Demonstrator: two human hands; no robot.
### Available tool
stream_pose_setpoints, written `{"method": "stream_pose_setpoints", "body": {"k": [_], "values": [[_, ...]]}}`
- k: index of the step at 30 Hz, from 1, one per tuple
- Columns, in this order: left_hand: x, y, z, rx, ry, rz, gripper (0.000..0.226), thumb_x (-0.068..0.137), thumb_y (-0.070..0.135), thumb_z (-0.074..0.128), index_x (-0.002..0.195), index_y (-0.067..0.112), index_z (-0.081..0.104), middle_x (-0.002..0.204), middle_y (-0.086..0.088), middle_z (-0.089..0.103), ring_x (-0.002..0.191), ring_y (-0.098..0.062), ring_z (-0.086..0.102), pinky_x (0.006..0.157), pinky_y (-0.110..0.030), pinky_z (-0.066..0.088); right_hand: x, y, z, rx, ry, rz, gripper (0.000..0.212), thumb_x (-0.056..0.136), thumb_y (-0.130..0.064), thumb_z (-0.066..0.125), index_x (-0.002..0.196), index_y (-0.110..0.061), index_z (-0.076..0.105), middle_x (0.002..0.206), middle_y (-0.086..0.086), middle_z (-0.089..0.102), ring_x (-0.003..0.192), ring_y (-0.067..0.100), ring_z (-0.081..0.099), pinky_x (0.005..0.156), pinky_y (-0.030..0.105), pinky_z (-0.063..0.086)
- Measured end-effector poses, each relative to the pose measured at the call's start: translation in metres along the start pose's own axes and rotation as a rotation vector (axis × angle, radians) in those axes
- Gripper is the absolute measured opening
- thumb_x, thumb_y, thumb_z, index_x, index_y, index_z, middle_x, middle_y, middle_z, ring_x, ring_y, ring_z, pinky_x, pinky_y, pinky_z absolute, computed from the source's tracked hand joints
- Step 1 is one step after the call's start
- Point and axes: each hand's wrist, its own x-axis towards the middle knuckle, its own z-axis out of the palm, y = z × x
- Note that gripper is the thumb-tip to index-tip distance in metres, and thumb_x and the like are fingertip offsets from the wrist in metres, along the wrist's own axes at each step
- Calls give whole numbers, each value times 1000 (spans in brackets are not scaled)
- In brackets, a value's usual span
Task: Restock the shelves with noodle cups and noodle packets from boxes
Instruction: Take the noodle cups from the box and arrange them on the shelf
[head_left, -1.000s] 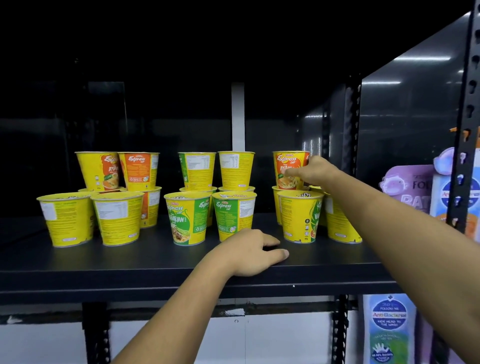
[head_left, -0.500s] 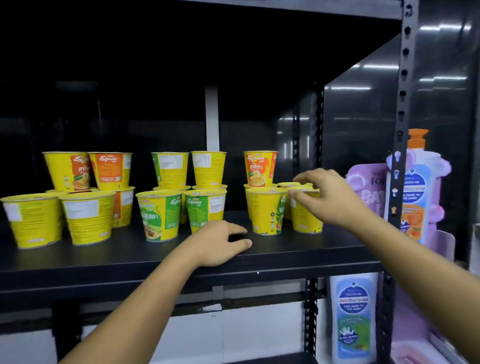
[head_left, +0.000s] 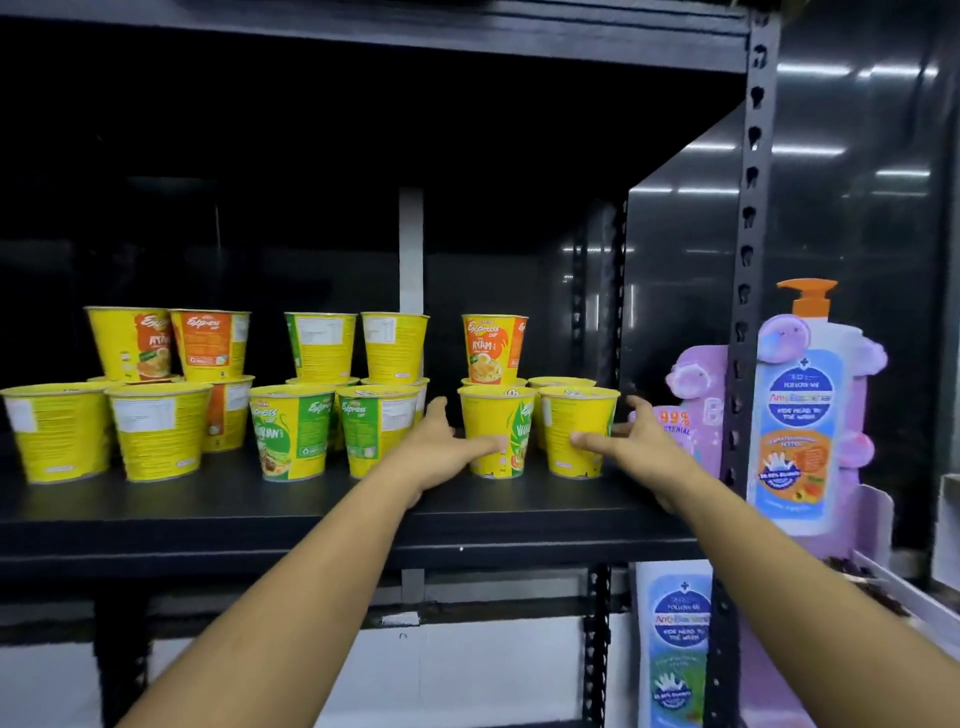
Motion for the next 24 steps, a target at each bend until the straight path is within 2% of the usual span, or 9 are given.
{"method": "stream_pose_setpoints", "body": {"k": [4, 7, 10, 13, 18, 24], "values": [[8, -2, 10, -14, 34, -16, 119, 77, 46, 88, 164, 21, 11, 149, -11, 53, 130, -24, 56, 101, -35, 45, 10, 13, -1, 8, -69, -6, 106, 77, -31, 90, 158, -17, 24, 136, 6, 61, 118, 20, 62, 102, 39, 50], [9, -8, 11, -17, 58, 0, 101, 83, 37, 85, 161, 19, 23, 127, -5, 67, 114, -17, 63, 96, -33, 47, 15, 18, -2, 20, -112, -32, 86, 79, -31, 88, 149, -18, 40, 133, 1, 62, 116, 16, 62, 100, 36, 51], [6, -8, 12, 36, 85, 16, 78, 91, 35, 78, 154, 19, 36, 111, 1, 70, 103, -11, 65, 90, -31, 47, 18, 23, -2, 25, -116, -55, 79, 79, -34, 88, 144, -20, 48, 132, 0, 66, 113, 14, 64, 101, 38, 53], [5, -8, 14, 90, 78, 33, 67, 94, 39, 73, 151, 20, 42, 118, 1, 71, 107, -12, 66, 91, -31, 48, 18, 26, -3, 8, -89, -89, 75, 78, -36, 88, 141, -21, 50, 130, -2, 67, 113, 13, 65, 102, 41, 53], [6, -7, 15, 135, 71, 37, 67, 97, 40, 69, 155, 23, 40, 134, -2, 66, 115, -15, 63, 95, -30, 46, 16, 26, -2, -41, -63, -115, 70, 78, -38, 88, 137, -21, 54, 127, -4, 68, 112, 13, 65, 103, 41, 52], [7, -10, 14, 153, 69, 21, 67, 98, 42, 67, 156, 24, 39, 130, 0, 68, 115, -14, 63, 100, -35, 48, 11, 23, 0, -173, -20, -128, 60, 81, -46, 84, 131, -22, 61, 123, -5, 70, 109, 14, 65, 95, 34, 51]]}}
